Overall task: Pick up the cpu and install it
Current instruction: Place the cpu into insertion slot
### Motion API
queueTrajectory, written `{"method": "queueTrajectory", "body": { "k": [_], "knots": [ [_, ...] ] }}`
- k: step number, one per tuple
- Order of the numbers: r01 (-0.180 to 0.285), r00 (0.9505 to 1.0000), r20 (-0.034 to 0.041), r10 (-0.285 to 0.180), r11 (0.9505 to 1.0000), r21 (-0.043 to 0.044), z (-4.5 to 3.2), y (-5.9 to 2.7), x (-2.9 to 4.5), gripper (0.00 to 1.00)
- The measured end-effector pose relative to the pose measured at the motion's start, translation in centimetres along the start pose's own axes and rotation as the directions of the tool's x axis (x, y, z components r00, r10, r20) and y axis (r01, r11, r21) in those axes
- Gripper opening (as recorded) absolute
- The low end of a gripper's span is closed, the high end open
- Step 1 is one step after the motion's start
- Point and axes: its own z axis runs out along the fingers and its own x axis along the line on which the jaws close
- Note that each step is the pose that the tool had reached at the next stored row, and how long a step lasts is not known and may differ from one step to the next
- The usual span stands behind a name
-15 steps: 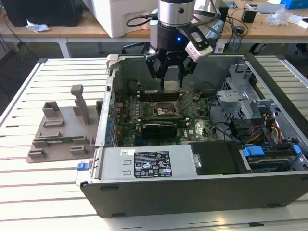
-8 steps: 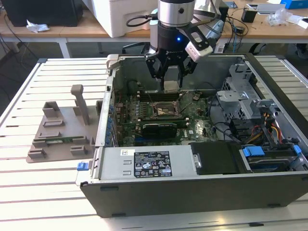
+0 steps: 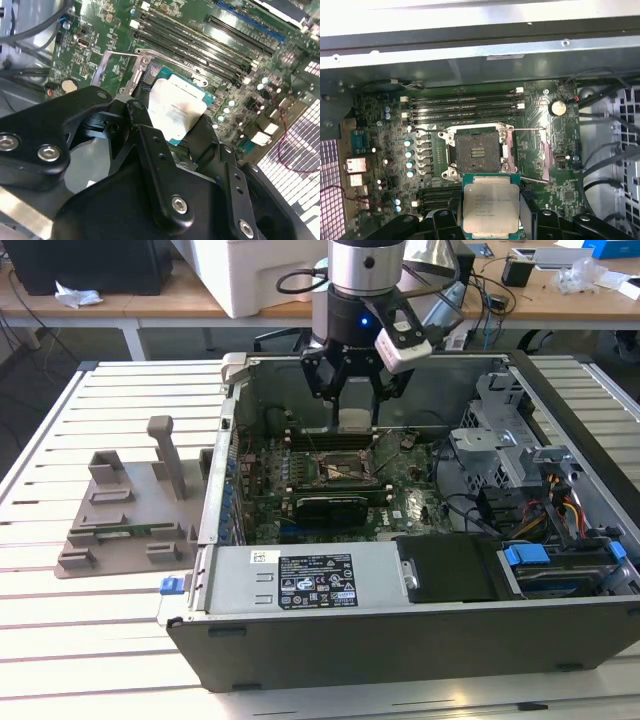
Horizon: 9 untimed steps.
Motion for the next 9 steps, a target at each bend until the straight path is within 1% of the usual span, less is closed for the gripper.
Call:
{"method": "queueTrajectory", "body": {
  "k": [1, 2, 4, 6, 7, 9],
  "knots": [
    [-0.028, 0.9996, -0.0003, 0.028, 0.9996, 0.001, 0.0, 0.0, 0.0, 0.55],
    [-0.043, 0.9991, -0.0005, 0.043, 0.9991, 0.0015, 0.0, 0.0, 0.0, 0.55],
    [-0.058, 0.9983, -0.0007, 0.058, 0.9983, 0.0018, 0.0, 0.0, 0.0, 0.55],
    [-0.089, 0.996, -0.001, 0.089, 0.996, 0.0027, 0.0, 0.0, 0.0, 0.55],
    [-0.097, 0.9953, -0.0011, 0.097, 0.9953, 0.003, 0.0, 0.0, 0.0, 0.55],
    [-0.128, 0.9918, -0.0014, 0.128, 0.9918, 0.0039, 0.0, 0.0, 0.0, 0.55]
  ]
}}
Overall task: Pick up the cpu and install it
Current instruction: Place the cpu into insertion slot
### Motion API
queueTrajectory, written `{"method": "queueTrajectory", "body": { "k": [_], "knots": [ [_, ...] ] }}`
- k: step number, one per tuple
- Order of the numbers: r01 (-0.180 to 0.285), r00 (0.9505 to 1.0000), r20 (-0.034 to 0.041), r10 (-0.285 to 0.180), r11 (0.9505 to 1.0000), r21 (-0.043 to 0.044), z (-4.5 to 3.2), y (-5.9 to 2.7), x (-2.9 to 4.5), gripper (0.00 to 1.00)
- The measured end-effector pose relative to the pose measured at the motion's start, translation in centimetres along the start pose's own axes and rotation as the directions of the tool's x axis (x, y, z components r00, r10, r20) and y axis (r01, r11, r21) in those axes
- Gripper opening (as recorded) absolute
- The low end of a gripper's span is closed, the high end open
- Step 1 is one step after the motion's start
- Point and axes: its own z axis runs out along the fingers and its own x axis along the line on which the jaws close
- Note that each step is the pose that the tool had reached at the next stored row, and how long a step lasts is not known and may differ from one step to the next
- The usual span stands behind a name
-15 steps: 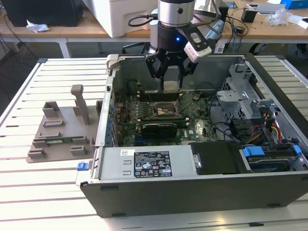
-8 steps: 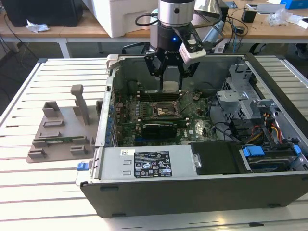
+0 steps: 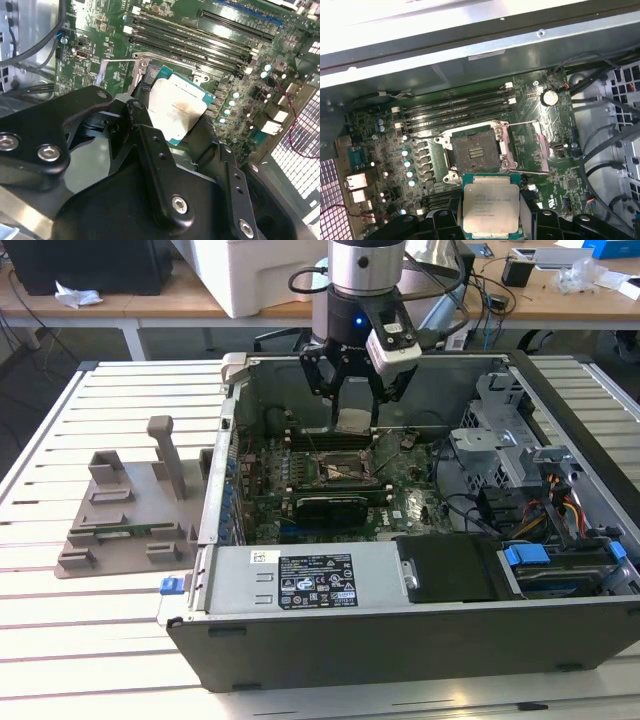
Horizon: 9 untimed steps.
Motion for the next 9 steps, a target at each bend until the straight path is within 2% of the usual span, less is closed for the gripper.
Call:
{"method": "queueTrajectory", "body": {
  "k": [2, 9],
  "knots": [
    [-0.045, 0.999, -0.0006, 0.045, 0.999, 0.0014, 0.0, 0.0, 0.0, 0.55],
    [-0.117, 0.9931, -0.0013, 0.117, 0.9931, 0.0036, 0.0, 0.0, 0.0, 0.55]
  ]
}}
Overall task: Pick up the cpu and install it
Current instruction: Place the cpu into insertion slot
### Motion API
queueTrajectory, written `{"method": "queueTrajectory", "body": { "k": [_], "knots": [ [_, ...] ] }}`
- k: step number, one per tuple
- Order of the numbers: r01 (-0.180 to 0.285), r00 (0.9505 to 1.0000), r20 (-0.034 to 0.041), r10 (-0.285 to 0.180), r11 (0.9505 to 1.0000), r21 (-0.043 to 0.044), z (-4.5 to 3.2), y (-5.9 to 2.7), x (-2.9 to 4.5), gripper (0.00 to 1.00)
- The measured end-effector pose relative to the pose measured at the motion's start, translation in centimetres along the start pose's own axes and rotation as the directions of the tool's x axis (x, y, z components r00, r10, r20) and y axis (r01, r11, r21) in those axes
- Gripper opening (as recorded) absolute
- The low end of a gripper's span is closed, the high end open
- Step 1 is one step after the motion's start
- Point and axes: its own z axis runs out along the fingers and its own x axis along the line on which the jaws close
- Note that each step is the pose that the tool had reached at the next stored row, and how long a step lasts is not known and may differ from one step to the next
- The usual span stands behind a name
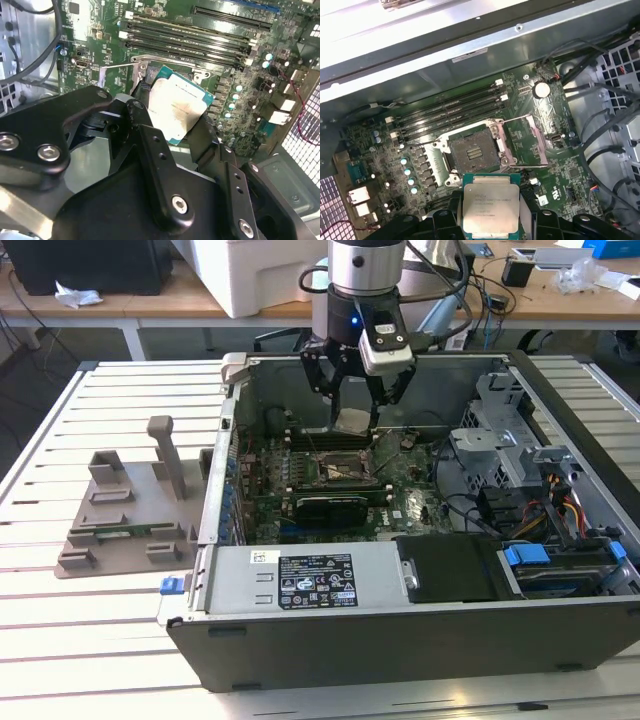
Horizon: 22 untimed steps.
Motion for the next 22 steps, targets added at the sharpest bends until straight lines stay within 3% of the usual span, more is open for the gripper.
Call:
{"method": "queueTrajectory", "body": {
  "k": [10, 17, 22],
  "knots": [
    [-0.097, 0.9953, -0.0011, 0.097, 0.9953, 0.003, 0.0, 0.0, 0.0, 0.55],
    [-0.173, 0.9849, -0.0018, 0.173, 0.9849, 0.0052, 0.0, 0.0, -0.01, 0.55],
    [-0.192, 0.9815, -0.002, 0.192, 0.9815, 0.0058, 0.0, 0.0, 0.0, 0.55]
  ]
}}
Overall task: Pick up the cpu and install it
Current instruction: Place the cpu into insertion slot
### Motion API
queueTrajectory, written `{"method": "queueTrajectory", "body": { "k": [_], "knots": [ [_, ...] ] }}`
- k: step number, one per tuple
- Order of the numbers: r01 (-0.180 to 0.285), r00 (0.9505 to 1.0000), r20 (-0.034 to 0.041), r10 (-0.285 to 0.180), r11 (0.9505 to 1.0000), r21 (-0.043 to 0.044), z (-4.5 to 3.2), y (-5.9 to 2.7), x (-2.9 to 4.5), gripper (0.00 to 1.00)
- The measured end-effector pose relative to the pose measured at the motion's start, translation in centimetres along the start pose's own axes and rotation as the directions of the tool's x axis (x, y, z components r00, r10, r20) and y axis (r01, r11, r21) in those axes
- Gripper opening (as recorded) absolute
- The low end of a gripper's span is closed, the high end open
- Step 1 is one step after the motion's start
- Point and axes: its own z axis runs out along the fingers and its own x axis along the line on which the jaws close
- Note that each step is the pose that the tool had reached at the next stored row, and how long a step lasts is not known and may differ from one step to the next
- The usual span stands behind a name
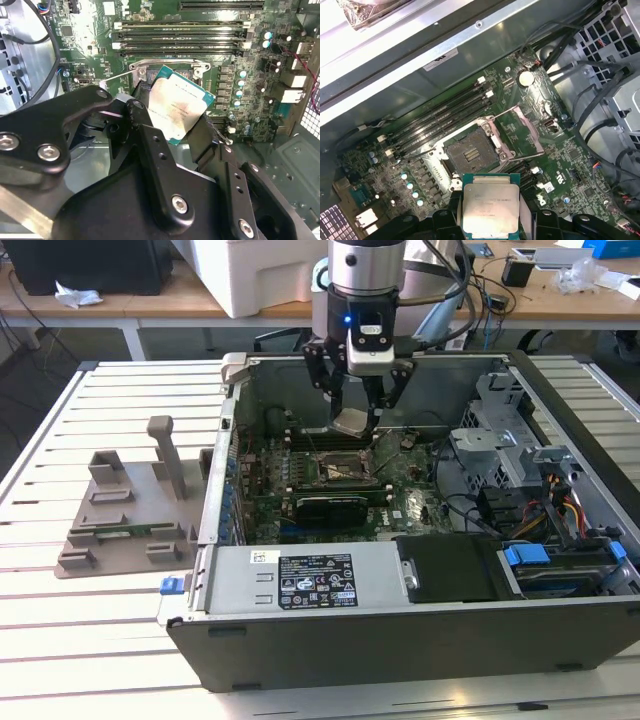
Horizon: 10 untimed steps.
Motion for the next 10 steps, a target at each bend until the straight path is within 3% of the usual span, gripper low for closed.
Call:
{"method": "queueTrajectory", "body": {
  "k": [10],
  "knots": [
    [-0.072, 0.9974, -0.0009, 0.072, 0.9974, 0.002, 0.0, 0.0, 0.0, 0.55]
  ]
}}
